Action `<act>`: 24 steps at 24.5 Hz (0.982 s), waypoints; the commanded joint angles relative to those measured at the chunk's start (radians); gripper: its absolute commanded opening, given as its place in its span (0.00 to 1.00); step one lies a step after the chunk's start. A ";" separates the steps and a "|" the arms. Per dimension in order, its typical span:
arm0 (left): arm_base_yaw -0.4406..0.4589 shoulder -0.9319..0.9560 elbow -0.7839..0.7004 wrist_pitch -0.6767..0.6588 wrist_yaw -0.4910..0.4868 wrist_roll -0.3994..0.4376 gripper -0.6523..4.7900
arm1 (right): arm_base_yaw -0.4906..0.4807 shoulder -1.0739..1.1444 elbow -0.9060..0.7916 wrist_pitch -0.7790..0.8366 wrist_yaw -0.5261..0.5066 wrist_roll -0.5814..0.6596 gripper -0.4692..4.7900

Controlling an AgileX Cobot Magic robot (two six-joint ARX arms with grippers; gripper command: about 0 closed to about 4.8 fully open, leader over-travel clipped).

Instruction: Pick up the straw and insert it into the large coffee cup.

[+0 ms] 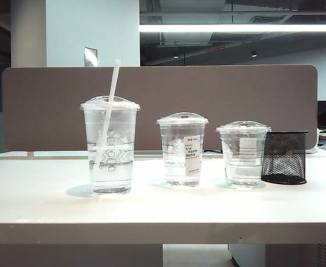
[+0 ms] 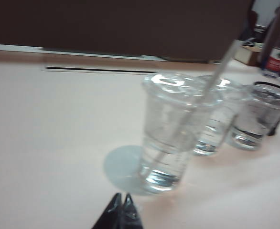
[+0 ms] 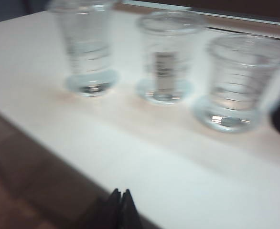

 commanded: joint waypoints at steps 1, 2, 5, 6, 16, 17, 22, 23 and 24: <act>0.141 -0.029 0.003 -0.005 -0.002 0.001 0.12 | -0.194 -0.002 -0.006 0.011 -0.002 0.003 0.08; 0.163 -0.044 0.003 -0.009 -0.006 0.001 0.12 | -0.240 -0.002 -0.006 0.011 -0.002 0.003 0.08; 0.214 -0.099 0.003 -0.011 -0.006 0.001 0.12 | -0.387 -0.002 -0.006 0.011 0.010 0.003 0.08; 0.221 -0.095 0.003 -0.002 -0.006 0.001 0.12 | -0.438 -0.002 -0.006 0.011 0.022 0.003 0.08; 0.147 -0.095 0.003 -0.005 0.031 0.001 0.12 | -0.457 0.000 -0.006 0.011 0.029 0.003 0.08; 0.147 -0.095 0.003 -0.006 0.031 0.000 0.12 | -0.457 0.000 -0.006 0.011 0.029 0.003 0.08; 0.146 -0.095 0.003 -0.006 0.031 0.001 0.12 | -0.457 -0.001 -0.006 0.011 0.029 0.003 0.08; 0.146 -0.095 0.003 -0.008 0.031 0.000 0.12 | -0.457 -0.001 -0.006 0.011 0.029 0.003 0.08; 0.146 -0.095 0.003 -0.015 0.031 0.001 0.12 | -0.457 -0.001 -0.006 0.011 0.029 0.003 0.08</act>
